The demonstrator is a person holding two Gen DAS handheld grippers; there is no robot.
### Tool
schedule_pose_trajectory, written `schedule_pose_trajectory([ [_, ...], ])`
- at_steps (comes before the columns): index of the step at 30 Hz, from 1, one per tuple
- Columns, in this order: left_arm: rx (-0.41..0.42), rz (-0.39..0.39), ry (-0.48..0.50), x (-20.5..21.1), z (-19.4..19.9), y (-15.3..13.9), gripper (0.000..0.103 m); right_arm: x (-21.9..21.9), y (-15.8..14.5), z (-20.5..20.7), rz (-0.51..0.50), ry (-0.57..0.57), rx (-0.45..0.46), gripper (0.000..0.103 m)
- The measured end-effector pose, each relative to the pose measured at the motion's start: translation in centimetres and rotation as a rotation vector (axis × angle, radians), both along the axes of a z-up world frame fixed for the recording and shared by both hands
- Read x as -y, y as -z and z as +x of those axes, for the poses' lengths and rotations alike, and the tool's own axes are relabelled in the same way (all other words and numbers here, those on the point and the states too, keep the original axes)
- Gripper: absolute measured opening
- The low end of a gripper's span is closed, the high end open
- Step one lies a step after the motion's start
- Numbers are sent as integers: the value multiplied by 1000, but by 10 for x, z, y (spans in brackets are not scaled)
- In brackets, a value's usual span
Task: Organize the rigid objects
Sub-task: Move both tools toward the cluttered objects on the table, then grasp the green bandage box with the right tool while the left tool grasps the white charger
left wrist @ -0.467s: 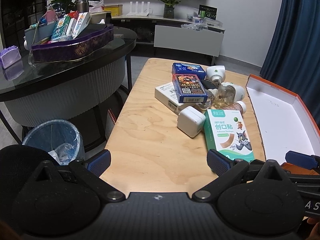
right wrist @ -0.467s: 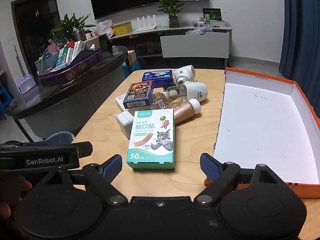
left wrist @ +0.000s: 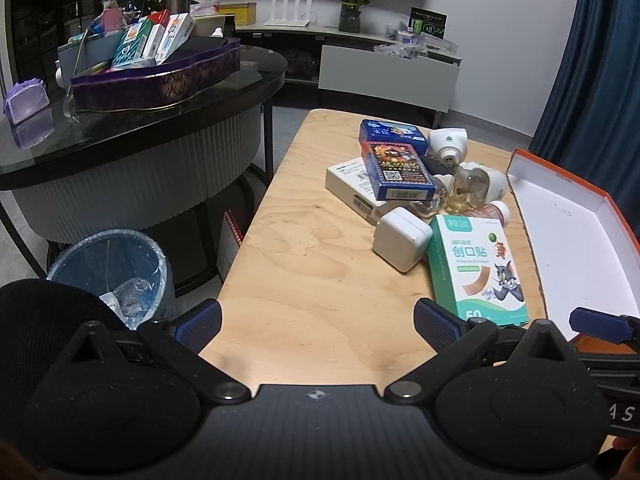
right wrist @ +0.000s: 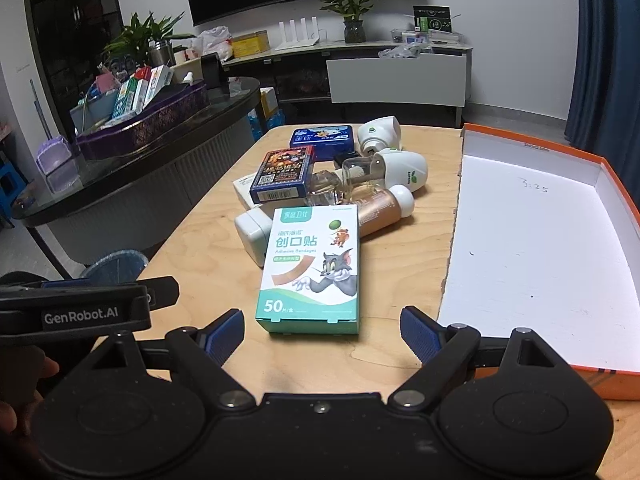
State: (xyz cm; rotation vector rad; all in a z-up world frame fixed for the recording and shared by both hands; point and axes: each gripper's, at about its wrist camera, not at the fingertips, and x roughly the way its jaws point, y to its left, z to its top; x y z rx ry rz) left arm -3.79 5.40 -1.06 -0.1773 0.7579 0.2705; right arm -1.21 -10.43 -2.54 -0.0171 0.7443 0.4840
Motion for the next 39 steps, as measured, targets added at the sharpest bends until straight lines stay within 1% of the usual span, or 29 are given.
schedule_pose_trajectory([
  [4, -2, -3, -4, -2, 0, 1, 103, -1, 2, 3, -6, -1, -8, 100],
  [9, -6, 0, -11, -3, 1, 3, 103, -4, 6, 6, -18, -2, 6, 100],
  [12, -8, 0, -17, -4, 1, 4, 103, -6, 7, 8, -46, 0, 4, 100],
  [18, -4, -11, -44, -10, 1, 5, 103, -12, 8, 14, -59, -4, 8, 100],
  [24, 13, -23, -71, -16, 1, 4, 103, -22, 10, 27, -58, -1, 1, 100],
  [29, 26, -24, -75, -18, 3, 4, 103, -35, 13, 36, -75, -9, 0, 100],
  [35, 22, -18, -70, -19, 7, 7, 103, -49, 24, 52, -118, 12, -13, 100],
  [36, 23, -18, -68, -19, 8, 7, 103, -50, 26, 54, -122, 12, -9, 99],
  [38, 25, -21, -59, -19, 9, 7, 103, -49, 29, 54, -126, 13, 5, 91],
  [39, 26, -20, -55, -19, 10, 7, 103, -48, 29, 55, -119, 15, 4, 84],
])
